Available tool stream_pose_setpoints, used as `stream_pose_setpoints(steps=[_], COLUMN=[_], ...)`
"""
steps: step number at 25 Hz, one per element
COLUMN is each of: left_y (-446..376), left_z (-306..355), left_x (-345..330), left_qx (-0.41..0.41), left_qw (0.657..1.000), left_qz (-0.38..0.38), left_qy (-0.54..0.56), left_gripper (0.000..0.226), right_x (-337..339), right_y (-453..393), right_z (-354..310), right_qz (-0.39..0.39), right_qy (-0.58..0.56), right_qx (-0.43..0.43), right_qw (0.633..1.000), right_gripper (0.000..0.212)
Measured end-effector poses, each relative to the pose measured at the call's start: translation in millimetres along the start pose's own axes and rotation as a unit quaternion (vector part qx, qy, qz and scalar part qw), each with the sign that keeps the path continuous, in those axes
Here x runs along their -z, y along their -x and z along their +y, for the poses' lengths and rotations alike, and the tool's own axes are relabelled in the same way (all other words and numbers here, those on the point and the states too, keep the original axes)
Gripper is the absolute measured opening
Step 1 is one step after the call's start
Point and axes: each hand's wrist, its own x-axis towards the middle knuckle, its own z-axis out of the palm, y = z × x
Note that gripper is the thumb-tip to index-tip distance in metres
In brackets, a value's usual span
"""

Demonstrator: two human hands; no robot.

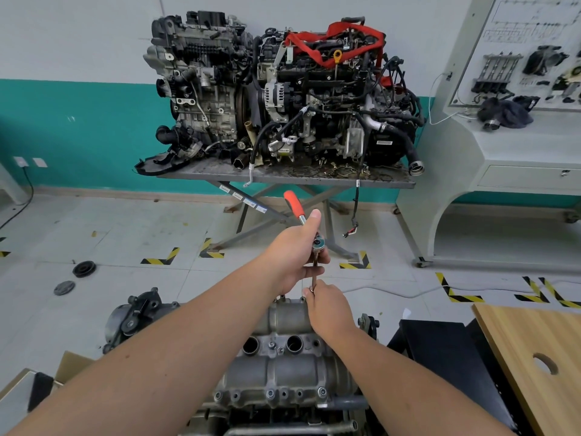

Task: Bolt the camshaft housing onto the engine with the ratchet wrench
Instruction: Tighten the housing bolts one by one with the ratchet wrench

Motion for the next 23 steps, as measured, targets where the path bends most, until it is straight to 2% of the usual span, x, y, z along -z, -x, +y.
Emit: stream_pose_setpoints(steps=[4,6,8,11,14,17,23], left_y=[2,2,0,4,4,1,2], left_z=[7,25,54,82,70,51,30], left_x=[1,2,0,1,17,33,64], left_qx=[0.011,-0.019,-0.060,-0.074,-0.034,-0.005,0.020], left_qw=[0.999,0.997,0.996,0.995,0.996,0.995,0.991], left_qz=[0.003,-0.004,0.001,-0.007,0.024,0.051,0.072], left_qy=[0.033,0.070,0.062,0.065,0.075,0.090,0.111], left_gripper=[0.049,0.050,0.045,0.039,0.040,0.043,0.038], right_x=[7,21,43,69,58,42,26], right_y=[5,-3,-25,-44,-35,-27,-26], right_z=[-2,-17,-35,-48,-48,-53,-67], right_qz=[0.004,0.020,0.034,0.044,-0.017,-0.083,-0.148], right_qy=[-0.001,-0.010,-0.014,-0.003,0.025,-0.002,-0.020], right_qx=[0.016,0.048,0.060,0.065,0.085,0.101,0.121], right_qw=[1.000,0.999,0.998,0.997,0.996,0.991,0.981], right_gripper=[0.035,0.035,0.032,0.027,0.036,0.042,0.043])
